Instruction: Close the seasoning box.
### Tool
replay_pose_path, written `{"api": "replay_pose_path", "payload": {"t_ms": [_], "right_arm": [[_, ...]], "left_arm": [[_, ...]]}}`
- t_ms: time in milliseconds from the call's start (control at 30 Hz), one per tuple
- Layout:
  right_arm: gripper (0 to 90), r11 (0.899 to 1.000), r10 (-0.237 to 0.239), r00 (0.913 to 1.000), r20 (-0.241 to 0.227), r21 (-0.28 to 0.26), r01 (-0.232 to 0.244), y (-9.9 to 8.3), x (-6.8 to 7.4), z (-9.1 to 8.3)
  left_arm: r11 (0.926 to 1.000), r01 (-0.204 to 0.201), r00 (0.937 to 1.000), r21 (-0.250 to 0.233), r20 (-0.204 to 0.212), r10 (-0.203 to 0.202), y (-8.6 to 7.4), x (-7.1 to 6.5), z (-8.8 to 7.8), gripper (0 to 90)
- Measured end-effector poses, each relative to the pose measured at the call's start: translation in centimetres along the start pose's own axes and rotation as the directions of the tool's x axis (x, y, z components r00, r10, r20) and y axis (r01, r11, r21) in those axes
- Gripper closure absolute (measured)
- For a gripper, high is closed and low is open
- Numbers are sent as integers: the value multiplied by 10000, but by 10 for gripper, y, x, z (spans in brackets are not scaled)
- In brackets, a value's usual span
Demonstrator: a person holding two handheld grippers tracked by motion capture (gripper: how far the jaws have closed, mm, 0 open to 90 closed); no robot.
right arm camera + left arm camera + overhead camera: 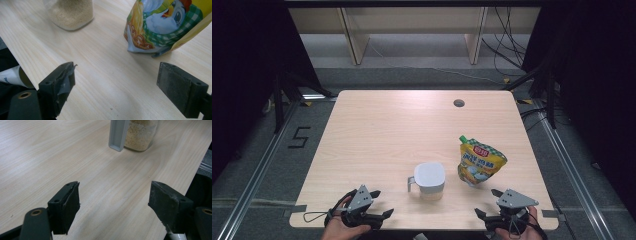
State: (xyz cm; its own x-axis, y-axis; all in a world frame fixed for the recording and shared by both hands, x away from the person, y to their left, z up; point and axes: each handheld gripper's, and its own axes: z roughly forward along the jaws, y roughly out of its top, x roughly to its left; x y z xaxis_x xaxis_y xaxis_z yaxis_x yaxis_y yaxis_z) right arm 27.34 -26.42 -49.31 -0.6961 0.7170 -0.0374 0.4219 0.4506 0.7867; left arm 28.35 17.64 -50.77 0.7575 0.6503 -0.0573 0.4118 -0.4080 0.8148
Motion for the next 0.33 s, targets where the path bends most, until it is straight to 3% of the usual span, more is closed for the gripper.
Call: {"api": "replay_pose_path", "payload": {"t_ms": [267, 300, 333], "right_arm": [[160, 10000, 55, 9998, 196, 50, -56, -1, -1, 0], [160, 9999, 119, 9999, -2, 112, -119, -1, -1, 1], [160, 9998, 155, 9998, 148, 129, -157, -1, 0, 0]], "left_arm": [[10000, -14, 10000, 47, -47, 14, 1, 2, -1, 244], [9994, -239, 9997, 260, -74, 241, 1, 4, -3, 244], [9995, -309, 9994, 118, -166, 311, 2, 5, -2, 244]]}}
